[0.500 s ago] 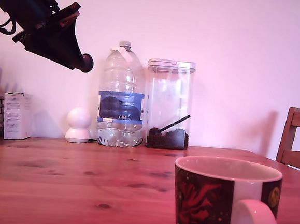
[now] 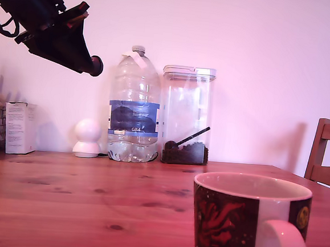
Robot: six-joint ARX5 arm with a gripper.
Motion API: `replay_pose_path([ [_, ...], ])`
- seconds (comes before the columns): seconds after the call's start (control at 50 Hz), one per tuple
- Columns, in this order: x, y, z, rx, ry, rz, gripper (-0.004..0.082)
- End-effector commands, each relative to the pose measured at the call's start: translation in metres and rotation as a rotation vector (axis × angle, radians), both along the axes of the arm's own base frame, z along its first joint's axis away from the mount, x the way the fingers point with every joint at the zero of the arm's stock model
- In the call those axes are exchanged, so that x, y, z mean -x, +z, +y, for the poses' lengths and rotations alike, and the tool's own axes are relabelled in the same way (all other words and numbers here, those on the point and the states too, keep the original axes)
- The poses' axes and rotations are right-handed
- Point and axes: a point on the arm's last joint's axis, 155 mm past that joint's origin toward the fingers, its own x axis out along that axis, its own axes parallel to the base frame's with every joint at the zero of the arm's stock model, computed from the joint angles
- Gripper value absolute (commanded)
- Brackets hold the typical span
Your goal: Pick up the coffee capsules from the table one by one and drop them inside the nearest coffee cup
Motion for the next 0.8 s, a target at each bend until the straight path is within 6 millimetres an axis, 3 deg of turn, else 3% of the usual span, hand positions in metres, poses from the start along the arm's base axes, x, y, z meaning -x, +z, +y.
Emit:
replay_pose_path([
  [0.0,0.004,0.006,0.000,0.007,-0.008,-0.019,0.0183],
  [0.38,0.055,0.025,-0.012,0.025,-0.089,-0.084,0.0183],
  [0.78,0.128,0.015,-0.043,0.074,-0.215,-0.058,0.0183],
])
